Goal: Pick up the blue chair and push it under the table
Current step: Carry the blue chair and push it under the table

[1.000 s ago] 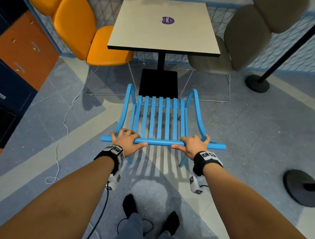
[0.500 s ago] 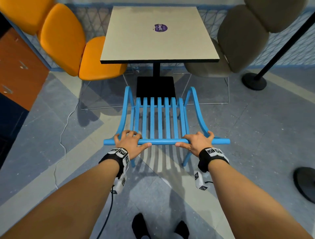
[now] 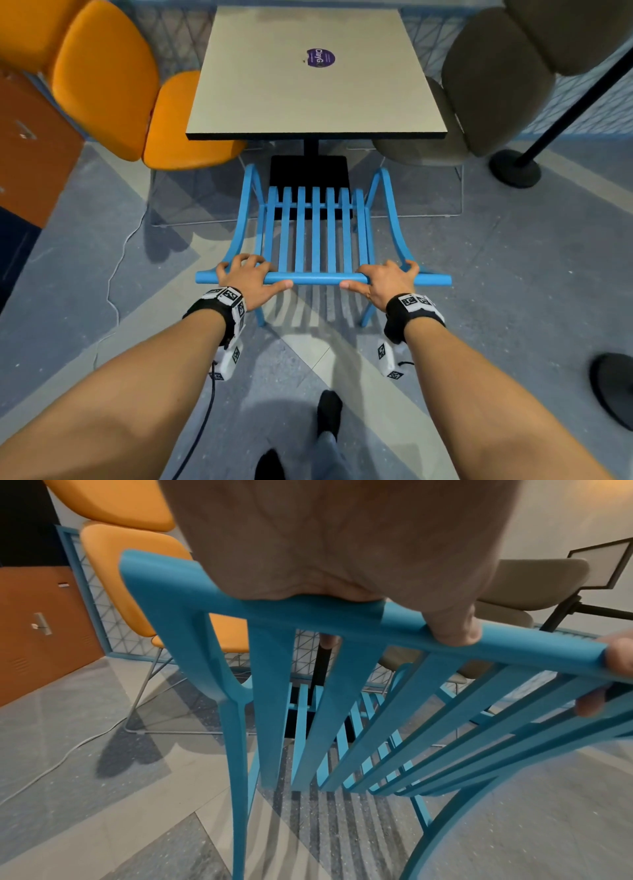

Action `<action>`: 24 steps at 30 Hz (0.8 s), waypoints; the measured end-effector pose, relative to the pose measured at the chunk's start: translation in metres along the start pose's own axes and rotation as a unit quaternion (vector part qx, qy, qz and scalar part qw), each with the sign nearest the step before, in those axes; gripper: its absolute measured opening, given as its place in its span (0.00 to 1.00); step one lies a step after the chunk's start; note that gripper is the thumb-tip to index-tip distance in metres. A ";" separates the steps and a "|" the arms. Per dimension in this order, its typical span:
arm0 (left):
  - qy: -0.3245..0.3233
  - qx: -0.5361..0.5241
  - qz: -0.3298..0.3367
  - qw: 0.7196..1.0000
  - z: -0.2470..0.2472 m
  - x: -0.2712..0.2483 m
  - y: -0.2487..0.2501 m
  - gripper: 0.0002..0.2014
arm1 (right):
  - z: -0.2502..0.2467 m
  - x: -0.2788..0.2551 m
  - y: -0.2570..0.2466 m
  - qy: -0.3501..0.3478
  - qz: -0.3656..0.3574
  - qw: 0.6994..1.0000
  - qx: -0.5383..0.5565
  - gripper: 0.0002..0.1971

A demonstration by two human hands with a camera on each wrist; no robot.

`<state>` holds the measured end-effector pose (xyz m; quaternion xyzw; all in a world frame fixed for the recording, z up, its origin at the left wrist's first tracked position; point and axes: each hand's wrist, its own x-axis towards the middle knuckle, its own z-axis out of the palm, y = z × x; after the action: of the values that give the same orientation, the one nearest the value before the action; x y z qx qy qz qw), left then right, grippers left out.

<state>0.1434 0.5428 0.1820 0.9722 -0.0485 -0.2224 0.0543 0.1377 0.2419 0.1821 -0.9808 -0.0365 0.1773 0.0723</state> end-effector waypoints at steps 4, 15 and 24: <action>-0.002 0.000 -0.002 1.000 -0.009 0.017 0.001 0.40 | -0.005 0.022 0.004 -0.008 -0.002 1.000 0.002 0.41; 0.025 0.009 -0.009 1.000 -0.014 0.039 0.021 0.38 | -0.020 0.054 0.025 0.015 -0.036 0.999 -0.024 0.34; 0.047 0.000 -0.006 0.999 -0.013 0.045 0.015 0.32 | -0.019 0.053 0.027 0.014 -0.047 0.999 -0.008 0.39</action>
<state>0.1884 0.5237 0.1765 0.9819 -0.0405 -0.1766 0.0551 0.1953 0.2181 0.1773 -0.9810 -0.0828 0.1599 0.0728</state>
